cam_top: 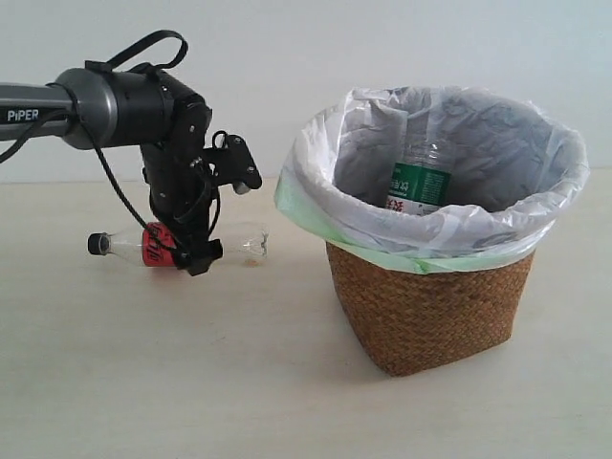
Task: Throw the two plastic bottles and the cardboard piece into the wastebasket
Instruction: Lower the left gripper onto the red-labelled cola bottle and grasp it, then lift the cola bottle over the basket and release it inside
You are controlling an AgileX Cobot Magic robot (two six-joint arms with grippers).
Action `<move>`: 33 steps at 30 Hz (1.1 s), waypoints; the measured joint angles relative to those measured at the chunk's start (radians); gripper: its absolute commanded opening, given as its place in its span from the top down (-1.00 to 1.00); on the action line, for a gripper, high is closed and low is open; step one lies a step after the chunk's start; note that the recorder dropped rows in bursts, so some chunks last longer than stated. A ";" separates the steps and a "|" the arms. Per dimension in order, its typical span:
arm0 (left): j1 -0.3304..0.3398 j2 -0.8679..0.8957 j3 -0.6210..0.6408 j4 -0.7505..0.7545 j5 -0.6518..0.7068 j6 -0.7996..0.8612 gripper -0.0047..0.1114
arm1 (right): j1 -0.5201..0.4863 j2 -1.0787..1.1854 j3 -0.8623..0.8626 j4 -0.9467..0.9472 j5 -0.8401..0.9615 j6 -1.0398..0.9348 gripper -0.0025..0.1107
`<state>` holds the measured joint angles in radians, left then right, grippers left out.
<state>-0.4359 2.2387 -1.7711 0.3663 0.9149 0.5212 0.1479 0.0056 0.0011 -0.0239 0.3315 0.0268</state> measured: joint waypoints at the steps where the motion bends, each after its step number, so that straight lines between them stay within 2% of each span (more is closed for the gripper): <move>1: 0.007 0.004 0.000 -0.003 -0.022 0.015 -0.89 | 0.000 0.000 0.000 0.000 0.000 0.000 0.91; 6: 0.038 0.011 0.000 -0.112 -0.125 0.178 -0.89 | 0.000 0.000 0.000 0.000 0.000 0.000 0.91; 12: 0.043 0.015 0.000 -0.280 -0.146 0.368 -0.89 | 0.000 0.000 0.000 0.000 0.000 0.000 0.91; 19: 0.043 0.067 0.000 -0.270 -0.151 0.387 -0.84 | 0.000 0.000 0.000 0.000 0.000 0.000 0.91; 22: 0.043 0.079 0.000 -0.262 -0.152 0.381 -0.54 | 0.000 0.000 0.000 0.000 0.000 0.000 0.91; 23: 0.043 0.082 0.000 -0.262 -0.152 0.381 -0.35 | 0.000 0.000 0.000 0.000 0.000 0.000 0.91; 25: 0.043 0.082 0.000 -0.251 -0.153 0.376 0.11 | 0.000 0.000 0.000 0.000 0.000 0.000 0.91; 26: 0.043 0.082 0.000 -0.234 -0.155 0.370 0.67 | 0.000 0.000 0.000 0.000 0.000 0.000 0.91; 27: 0.043 0.082 0.000 -0.192 -0.155 0.344 0.84 | 0.000 0.000 0.000 0.000 0.000 0.000 0.91; 30: 0.043 0.082 0.000 -0.130 -0.129 0.297 0.85 | 0.000 0.000 0.000 0.000 0.000 0.000 0.91; 33: 0.043 0.082 0.000 -0.032 -0.083 0.172 0.85 | 0.000 0.000 0.000 0.000 0.000 0.000 0.91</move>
<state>-0.3933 2.3204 -1.7711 0.3346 0.8322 0.6931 0.1479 0.0056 0.0011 -0.0239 0.3315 0.0268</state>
